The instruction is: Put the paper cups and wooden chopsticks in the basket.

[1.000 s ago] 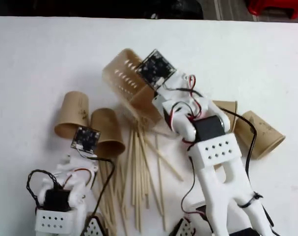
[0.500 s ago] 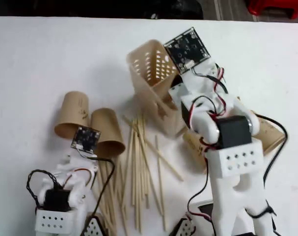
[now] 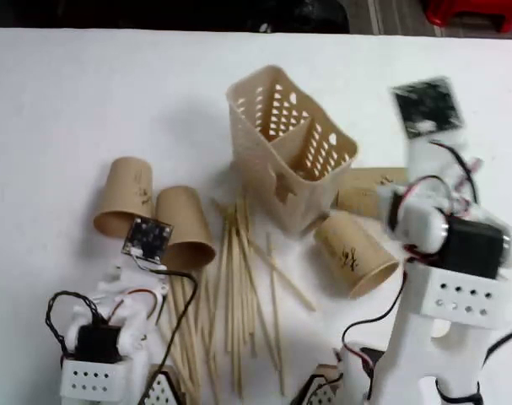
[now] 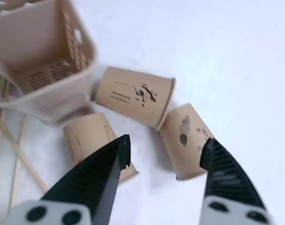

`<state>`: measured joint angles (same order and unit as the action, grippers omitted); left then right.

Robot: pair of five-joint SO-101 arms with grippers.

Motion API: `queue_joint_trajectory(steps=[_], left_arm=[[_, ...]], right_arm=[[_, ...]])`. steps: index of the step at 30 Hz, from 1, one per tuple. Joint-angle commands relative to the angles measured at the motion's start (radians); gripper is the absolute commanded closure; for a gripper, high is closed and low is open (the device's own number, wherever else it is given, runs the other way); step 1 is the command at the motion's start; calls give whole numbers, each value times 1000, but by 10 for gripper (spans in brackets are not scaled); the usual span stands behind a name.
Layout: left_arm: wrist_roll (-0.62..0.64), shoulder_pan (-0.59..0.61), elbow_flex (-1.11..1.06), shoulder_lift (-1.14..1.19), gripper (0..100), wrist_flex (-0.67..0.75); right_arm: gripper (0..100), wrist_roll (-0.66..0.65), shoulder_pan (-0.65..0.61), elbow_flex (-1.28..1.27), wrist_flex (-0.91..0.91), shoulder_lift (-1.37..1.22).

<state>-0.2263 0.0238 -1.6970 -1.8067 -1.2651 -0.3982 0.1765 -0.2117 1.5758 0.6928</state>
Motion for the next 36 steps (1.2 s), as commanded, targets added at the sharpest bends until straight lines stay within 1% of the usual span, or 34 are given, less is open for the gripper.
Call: queue_joint_trajectory(steps=[1,4,8,10,13,20,24,32,36], left_arm=[[-9,5,5,-10,976,11],[-9,5,5,-10,976,11],[-9,5,5,-10,976,11],[-9,5,5,-10,976,11],[-9,5,5,-10,976,11],[-9,5,5,-10,976,11],[-9,5,5,-10,976,11],[-9,5,5,-10,976,11],[-9,7,5,-10,976,11]], right_arm=[[748,15,134,-69,8,27],[752,17,232,-167,-31,27],[795,17,348,-299,-156,22],[801,17,390,-374,-236,19],[801,17,423,-483,-357,19],[803,23,421,-740,-670,18],[804,101,420,-809,-794,18],[808,118,344,-905,-906,18],[906,110,338,-907,-923,18]])
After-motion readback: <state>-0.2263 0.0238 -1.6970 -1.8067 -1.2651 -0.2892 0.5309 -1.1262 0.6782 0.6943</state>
